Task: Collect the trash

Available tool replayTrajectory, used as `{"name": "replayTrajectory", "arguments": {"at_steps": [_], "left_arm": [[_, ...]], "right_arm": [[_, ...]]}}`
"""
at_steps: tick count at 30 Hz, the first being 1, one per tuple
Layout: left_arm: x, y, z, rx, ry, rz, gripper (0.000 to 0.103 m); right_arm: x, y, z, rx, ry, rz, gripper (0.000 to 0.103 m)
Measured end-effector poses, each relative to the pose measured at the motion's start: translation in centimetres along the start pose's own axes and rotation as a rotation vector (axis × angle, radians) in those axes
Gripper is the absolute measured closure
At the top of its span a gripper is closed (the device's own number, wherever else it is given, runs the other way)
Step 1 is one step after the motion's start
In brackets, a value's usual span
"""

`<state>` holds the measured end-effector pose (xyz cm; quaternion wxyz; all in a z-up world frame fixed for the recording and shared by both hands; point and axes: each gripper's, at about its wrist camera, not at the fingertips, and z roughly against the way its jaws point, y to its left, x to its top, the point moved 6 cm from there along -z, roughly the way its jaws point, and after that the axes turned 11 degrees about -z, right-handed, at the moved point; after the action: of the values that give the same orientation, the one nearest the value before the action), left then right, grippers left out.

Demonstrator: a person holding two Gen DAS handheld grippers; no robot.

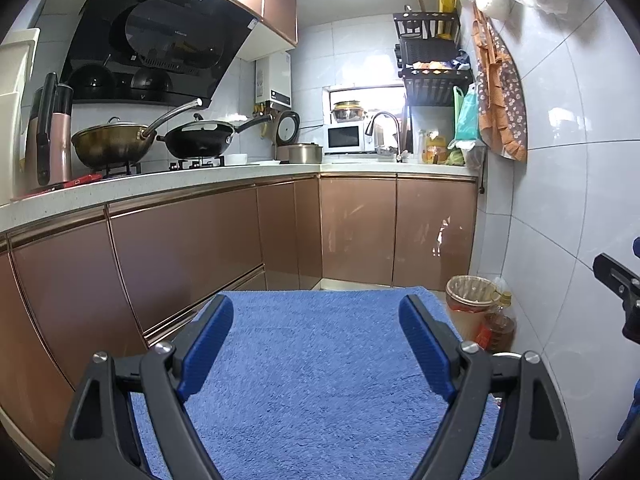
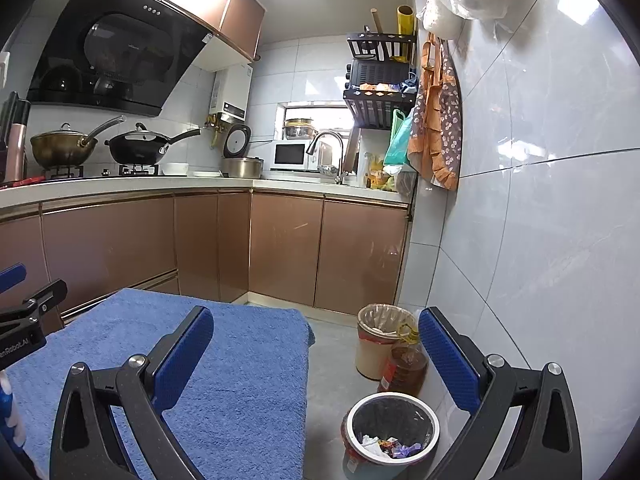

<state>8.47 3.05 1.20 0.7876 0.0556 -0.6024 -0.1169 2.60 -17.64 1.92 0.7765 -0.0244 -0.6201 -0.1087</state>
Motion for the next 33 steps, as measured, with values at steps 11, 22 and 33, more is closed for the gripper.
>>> {"name": "replayTrajectory", "arguments": {"at_steps": [11,22,33], "left_arm": [[0.0,-0.3,0.3,0.006,0.008,0.001,0.019],[0.2,-1.0,0.3,0.023,0.012,-0.029,0.019],[0.0,-1.8,0.3,0.002,0.015,-0.045,0.018]], "right_arm": [[0.0,0.0,0.1,0.002,0.001,-0.005,0.0],[-0.7,-0.4,-0.3,0.004,0.015,-0.014,0.0],[-0.9,-0.6,-0.9,-0.017,0.03,-0.028,0.0]]}}
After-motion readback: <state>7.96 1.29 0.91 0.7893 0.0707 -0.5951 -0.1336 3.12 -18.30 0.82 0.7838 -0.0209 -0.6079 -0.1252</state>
